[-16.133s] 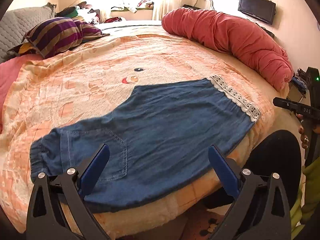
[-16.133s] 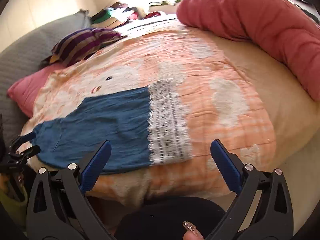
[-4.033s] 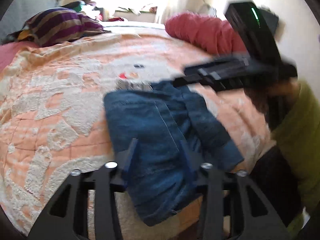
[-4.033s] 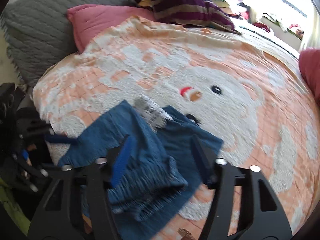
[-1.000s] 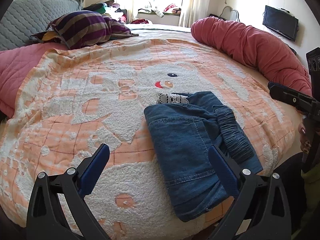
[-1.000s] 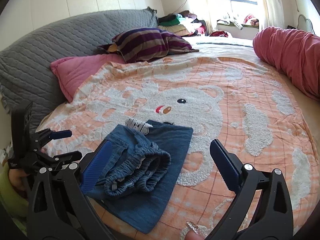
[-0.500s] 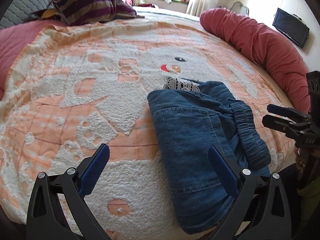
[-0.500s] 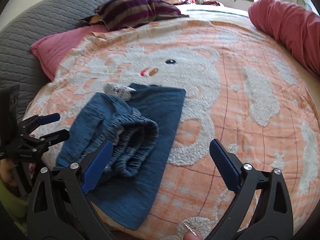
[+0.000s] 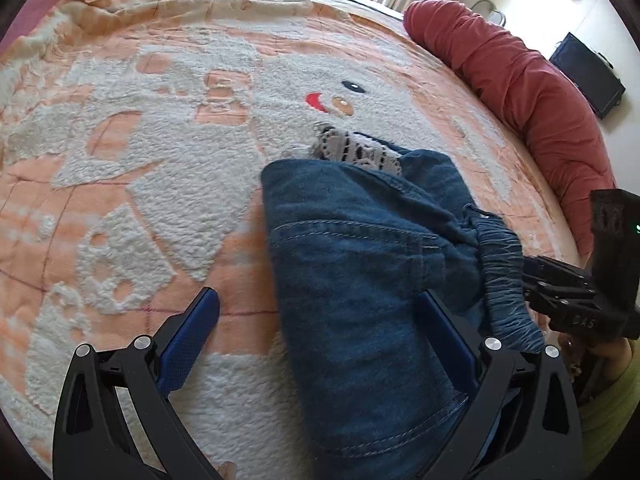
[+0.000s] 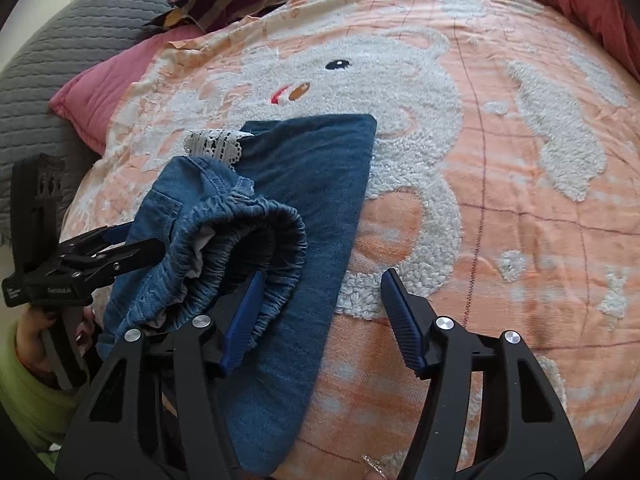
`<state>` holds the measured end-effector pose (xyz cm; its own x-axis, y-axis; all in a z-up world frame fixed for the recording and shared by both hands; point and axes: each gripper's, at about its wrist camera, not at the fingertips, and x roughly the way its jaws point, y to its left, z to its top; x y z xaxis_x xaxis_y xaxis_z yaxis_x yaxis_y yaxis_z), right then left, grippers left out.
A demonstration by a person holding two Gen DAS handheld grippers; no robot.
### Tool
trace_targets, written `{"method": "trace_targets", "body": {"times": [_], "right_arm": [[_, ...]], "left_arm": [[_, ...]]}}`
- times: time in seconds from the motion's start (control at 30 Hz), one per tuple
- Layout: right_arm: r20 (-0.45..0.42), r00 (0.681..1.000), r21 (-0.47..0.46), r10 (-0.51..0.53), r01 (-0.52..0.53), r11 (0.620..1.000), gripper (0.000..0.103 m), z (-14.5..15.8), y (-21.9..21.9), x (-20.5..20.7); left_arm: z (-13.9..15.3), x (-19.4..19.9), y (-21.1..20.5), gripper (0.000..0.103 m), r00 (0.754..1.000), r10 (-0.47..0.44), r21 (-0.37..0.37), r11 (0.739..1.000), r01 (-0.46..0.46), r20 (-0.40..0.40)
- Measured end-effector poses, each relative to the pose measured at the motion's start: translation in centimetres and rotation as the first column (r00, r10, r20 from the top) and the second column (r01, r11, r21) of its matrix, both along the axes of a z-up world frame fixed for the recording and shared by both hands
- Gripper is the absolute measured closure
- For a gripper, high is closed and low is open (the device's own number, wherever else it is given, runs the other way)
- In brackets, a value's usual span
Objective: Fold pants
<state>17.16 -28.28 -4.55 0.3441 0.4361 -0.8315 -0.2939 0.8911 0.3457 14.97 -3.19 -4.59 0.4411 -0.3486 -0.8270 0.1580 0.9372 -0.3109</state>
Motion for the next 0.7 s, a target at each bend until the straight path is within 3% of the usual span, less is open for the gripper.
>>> {"method": "trace_targets", "body": {"times": [0.2,0.23,0.27,0.3,0.37,0.47,0.5,0.6,0.7], "right_arm": [[-0.011,1.000,0.046,0.009,-0.008,0.999,0.049,-0.5,0.2,1.1],[-0.007,1.000,0.050,0.021,-0.020,0.999,0.056,-0.5,0.3,1.2],[-0.004,0.999,0.057,0.035,-0.035,0.998,0.061,-0.4,0.4,1.1],[-0.006,0.999,0.072,0.052,-0.052,0.996,0.066,-0.5,0.6,1.1],[0.003,0.998,0.056,0.066,-0.066,0.996,0.069,-0.5,0.9,0.9],[0.037,0.995,0.034,0.088,-0.090,0.995,0.086,0.0,1.5,0.5],[0.063,0.992,0.006,0.108,-0.108,0.994,0.090,0.3,2.1,0.2],[0.176,0.970,-0.129,0.166,-0.145,0.981,0.095,1.6,4.3,-1.4],[0.231,0.958,-0.153,0.169,-0.136,0.979,0.098,2.4,4.6,-1.9]], "left_arm": [[-0.2,0.7,-2.1,0.005,0.999,-0.054,0.042,0.998,0.054,-0.008],[-0.2,0.9,-2.3,0.007,0.998,-0.060,0.042,0.997,0.061,-0.011],[-0.2,1.0,-2.6,0.010,0.998,-0.068,0.036,0.997,0.068,-0.011],[-0.1,1.0,-3.1,0.022,0.997,-0.082,0.024,0.996,0.082,-0.007],[-0.1,0.7,-3.5,0.025,0.996,-0.092,0.036,0.995,0.092,-0.001],[0.1,0.1,-3.5,0.038,0.996,-0.090,0.024,0.996,0.090,0.018],[0.5,-0.2,-3.5,0.048,0.995,-0.093,0.030,0.995,0.092,0.039],[1.5,-1.5,-4.2,0.062,0.988,-0.111,0.088,0.991,0.101,0.110],[2.0,-1.9,-4.0,0.068,0.986,-0.105,0.083,0.992,0.094,0.133]]}}
